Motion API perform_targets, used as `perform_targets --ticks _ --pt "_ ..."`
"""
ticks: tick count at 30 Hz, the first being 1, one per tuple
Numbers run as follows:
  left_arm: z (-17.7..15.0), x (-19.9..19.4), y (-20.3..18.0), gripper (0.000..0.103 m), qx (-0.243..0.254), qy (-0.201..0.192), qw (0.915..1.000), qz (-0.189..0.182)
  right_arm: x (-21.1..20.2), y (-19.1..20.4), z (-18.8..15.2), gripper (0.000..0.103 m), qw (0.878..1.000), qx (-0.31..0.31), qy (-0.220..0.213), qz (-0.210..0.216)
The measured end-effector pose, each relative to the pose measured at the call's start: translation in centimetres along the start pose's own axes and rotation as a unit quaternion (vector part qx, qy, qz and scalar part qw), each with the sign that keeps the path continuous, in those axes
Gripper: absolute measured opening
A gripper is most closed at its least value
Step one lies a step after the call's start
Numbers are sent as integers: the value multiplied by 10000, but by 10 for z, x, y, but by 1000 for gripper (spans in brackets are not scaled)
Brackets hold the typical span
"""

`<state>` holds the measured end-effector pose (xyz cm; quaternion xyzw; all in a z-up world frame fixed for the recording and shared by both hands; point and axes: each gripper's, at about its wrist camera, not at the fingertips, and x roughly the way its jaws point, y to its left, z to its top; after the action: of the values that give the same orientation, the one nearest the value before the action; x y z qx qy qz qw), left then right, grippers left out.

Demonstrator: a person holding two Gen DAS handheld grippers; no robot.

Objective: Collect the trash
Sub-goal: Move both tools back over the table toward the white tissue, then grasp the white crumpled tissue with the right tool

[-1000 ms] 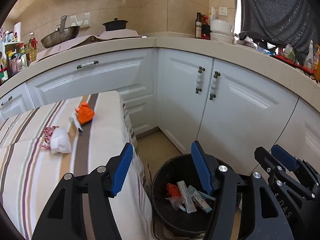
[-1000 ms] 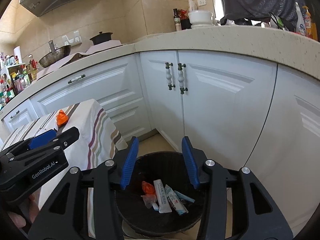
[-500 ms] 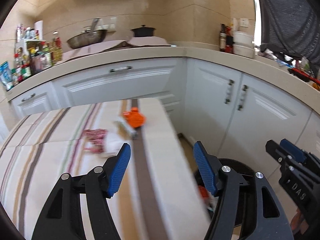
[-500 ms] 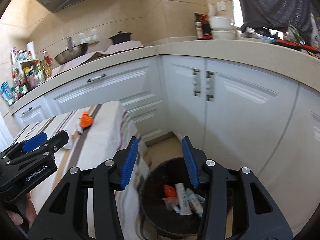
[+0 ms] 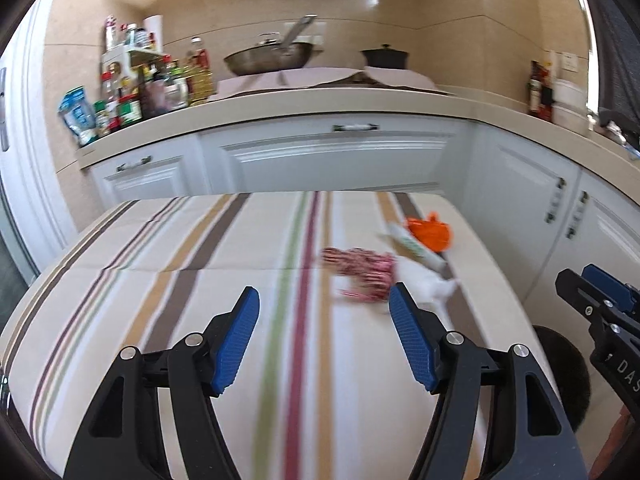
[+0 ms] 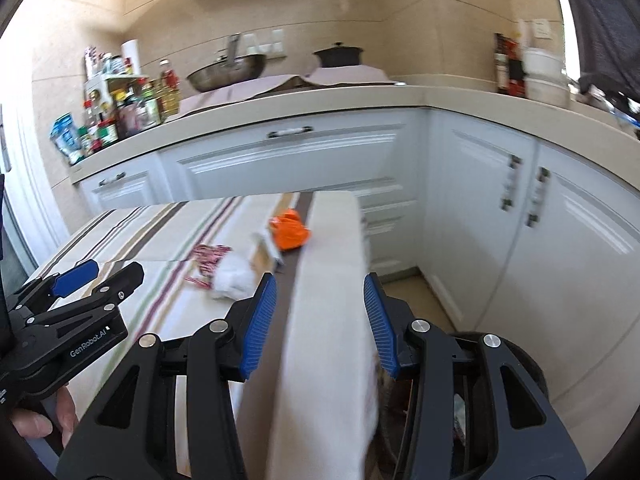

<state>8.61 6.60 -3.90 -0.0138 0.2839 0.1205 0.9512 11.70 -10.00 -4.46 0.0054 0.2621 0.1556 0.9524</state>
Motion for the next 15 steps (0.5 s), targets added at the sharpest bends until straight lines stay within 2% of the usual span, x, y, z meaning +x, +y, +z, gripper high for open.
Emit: perform_targets --ticks 7,15 --pt "2 23 26 67 29 258 9994 244 36 31 12 44 9991 -184 309 212" --pt "-4 42 43 67 50 598 9978 273 76 50 15 44 9955 -284 844 331"
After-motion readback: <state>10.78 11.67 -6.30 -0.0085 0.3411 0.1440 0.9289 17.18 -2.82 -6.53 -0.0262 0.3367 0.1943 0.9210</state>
